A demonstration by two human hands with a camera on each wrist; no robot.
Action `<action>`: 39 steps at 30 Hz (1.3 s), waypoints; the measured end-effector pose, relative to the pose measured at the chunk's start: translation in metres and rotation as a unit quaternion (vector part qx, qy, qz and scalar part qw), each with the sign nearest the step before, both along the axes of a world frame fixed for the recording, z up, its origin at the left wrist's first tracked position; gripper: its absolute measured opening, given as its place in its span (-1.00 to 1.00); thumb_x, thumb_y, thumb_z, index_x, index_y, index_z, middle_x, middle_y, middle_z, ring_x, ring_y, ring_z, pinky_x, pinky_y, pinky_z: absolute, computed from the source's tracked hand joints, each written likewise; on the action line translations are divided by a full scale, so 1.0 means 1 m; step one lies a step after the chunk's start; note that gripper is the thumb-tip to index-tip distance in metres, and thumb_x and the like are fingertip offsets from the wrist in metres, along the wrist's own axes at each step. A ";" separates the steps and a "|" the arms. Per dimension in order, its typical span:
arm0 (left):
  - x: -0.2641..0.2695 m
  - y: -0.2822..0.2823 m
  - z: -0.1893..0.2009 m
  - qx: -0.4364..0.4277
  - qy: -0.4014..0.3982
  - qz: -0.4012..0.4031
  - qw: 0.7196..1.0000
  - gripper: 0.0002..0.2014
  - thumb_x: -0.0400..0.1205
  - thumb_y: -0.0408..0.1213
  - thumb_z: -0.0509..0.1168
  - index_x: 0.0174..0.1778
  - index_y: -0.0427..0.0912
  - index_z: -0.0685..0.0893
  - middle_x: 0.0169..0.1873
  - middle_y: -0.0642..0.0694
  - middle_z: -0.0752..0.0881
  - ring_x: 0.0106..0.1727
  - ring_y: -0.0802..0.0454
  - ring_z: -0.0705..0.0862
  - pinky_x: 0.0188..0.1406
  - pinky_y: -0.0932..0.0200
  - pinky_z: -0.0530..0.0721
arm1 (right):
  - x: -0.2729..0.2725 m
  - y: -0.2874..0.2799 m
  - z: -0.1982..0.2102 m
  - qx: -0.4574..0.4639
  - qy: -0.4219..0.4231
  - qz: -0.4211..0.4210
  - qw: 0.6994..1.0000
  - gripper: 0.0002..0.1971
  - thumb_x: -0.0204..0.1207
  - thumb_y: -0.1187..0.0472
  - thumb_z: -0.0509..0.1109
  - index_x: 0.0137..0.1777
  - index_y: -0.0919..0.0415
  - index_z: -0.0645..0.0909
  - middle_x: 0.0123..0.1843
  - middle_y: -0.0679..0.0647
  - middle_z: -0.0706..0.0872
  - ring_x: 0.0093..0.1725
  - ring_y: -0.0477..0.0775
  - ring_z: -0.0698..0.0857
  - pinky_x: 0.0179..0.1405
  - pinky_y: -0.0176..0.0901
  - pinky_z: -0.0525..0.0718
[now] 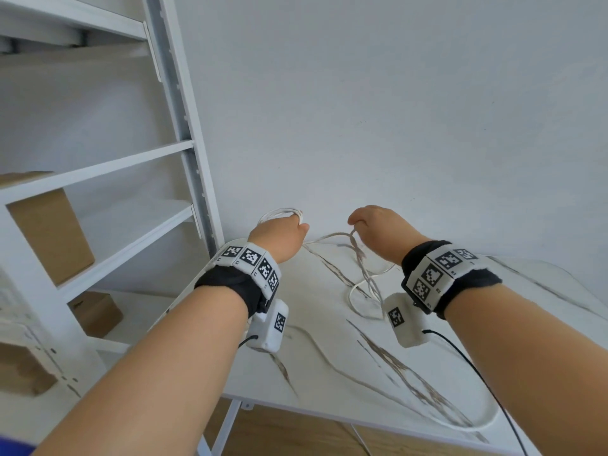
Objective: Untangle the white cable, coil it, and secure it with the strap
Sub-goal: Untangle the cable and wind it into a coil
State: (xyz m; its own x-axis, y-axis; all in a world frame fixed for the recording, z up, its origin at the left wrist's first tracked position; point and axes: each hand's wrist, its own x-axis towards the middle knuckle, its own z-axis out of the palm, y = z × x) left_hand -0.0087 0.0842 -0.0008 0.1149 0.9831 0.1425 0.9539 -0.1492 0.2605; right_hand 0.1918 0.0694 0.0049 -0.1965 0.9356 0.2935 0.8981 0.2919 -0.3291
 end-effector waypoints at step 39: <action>0.065 -0.026 0.017 0.075 -0.444 0.042 0.892 -0.65 0.74 -0.02 0.09 -0.01 -0.18 0.67 -0.34 -0.10 0.58 -0.17 -0.12 0.56 -0.06 0.07 0.52 | 0.022 -0.008 -0.023 -0.092 0.173 0.027 0.980 -0.83 0.60 0.13 0.38 -0.22 0.10 0.69 -0.28 -0.01 0.74 -0.34 -0.04 0.71 -0.26 -0.25 0.62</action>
State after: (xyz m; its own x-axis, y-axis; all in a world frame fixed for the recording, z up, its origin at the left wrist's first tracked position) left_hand 0.0566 0.0586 0.0161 -0.1817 0.9453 0.2709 0.3914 -0.1832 0.9018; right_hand 0.2141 0.0611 -0.0179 -0.1659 0.9697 0.1793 0.7084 0.2437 -0.6624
